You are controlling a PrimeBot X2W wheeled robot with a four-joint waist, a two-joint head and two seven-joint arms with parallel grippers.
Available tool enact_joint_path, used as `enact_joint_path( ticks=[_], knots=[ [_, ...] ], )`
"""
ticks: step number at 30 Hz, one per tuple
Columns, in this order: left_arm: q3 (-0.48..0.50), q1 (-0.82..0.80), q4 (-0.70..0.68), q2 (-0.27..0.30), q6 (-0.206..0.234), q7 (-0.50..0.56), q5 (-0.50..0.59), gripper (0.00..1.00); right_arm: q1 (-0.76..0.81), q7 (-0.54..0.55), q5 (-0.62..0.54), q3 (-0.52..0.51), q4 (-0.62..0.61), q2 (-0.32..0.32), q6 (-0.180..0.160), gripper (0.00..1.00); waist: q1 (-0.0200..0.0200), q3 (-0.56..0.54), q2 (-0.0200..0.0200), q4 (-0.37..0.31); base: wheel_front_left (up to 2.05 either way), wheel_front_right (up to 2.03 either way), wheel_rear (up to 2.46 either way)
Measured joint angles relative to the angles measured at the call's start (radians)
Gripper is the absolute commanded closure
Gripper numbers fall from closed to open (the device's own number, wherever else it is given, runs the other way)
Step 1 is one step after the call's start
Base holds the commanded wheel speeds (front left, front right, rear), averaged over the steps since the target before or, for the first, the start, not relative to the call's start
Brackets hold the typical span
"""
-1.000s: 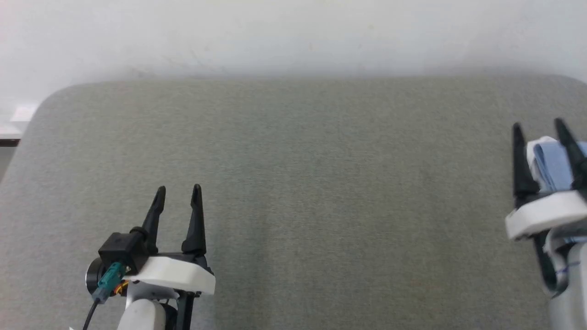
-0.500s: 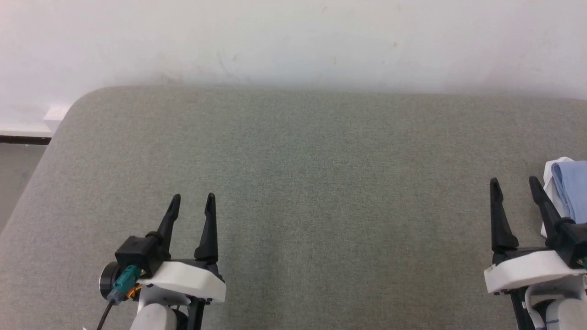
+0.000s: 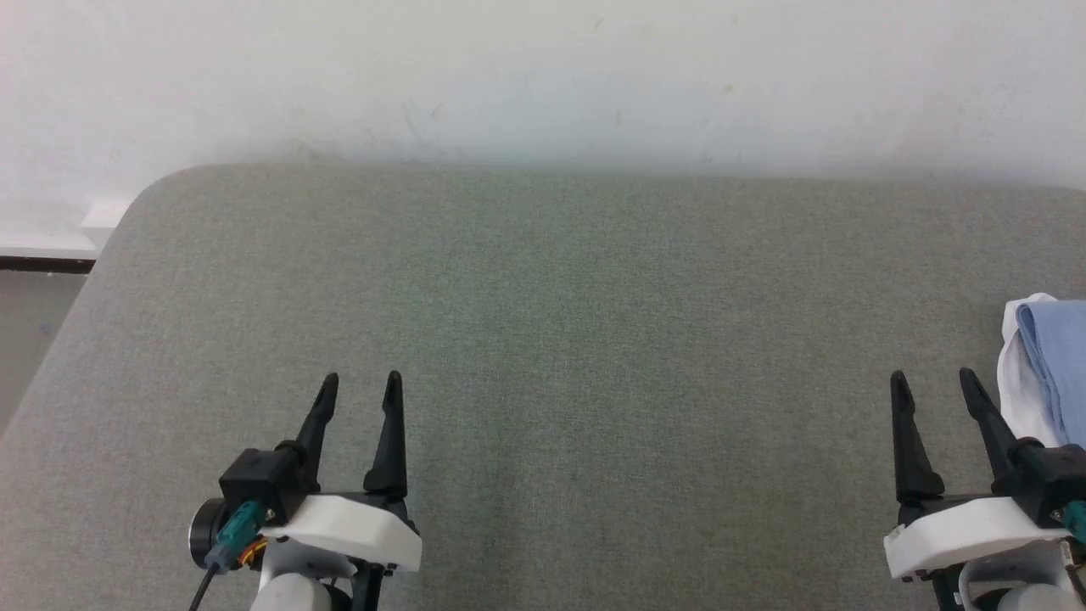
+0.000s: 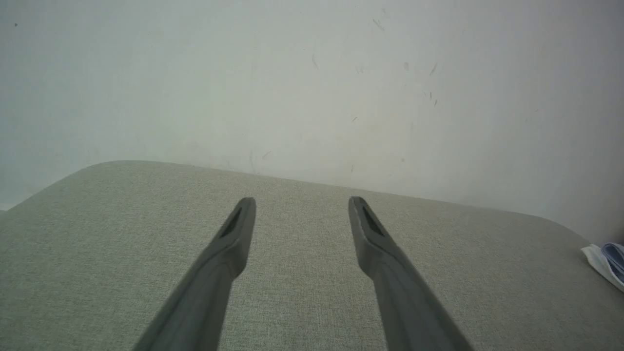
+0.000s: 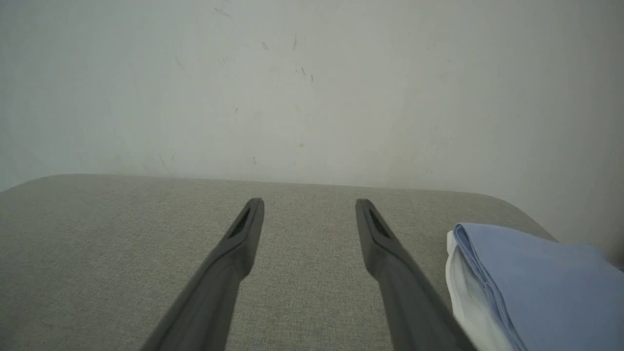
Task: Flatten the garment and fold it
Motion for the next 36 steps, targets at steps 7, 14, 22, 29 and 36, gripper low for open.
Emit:
enact_joint_path(
  ticks=[7,14,22,29,36],
  knots=[
    [-0.001,0.000,0.008,0.000,0.000,0.000,-0.003,0.00,0.000,0.000,0.000,0.013,0.009,0.000,0.000,0.00,0.0000,0.000,0.0000,-0.002,0.00,0.00,0.00],
    [0.000,0.000,0.007,0.000,0.000,0.001,-0.003,1.00,-0.001,0.000,0.000,0.014,0.010,-0.001,0.000,1.00,0.0000,0.000,0.0000,-0.002,0.00,0.00,0.00],
    [0.000,0.000,0.006,0.000,0.000,0.003,-0.003,1.00,-0.001,0.002,0.000,0.015,0.009,-0.001,0.000,1.00,0.0000,0.000,0.0000,-0.005,0.00,0.00,0.00],
    [0.002,0.000,-0.001,0.000,0.000,0.015,0.004,1.00,-0.001,0.010,-0.001,0.019,0.008,-0.001,0.000,1.00,0.0001,0.000,0.0000,-0.009,0.00,0.00,0.00],
    [0.004,0.000,-0.011,0.000,0.000,0.030,0.012,1.00,-0.001,0.021,-0.002,0.024,0.004,-0.001,0.000,1.00,0.0000,-0.001,0.0000,-0.014,0.00,0.00,0.00]
  ],
)
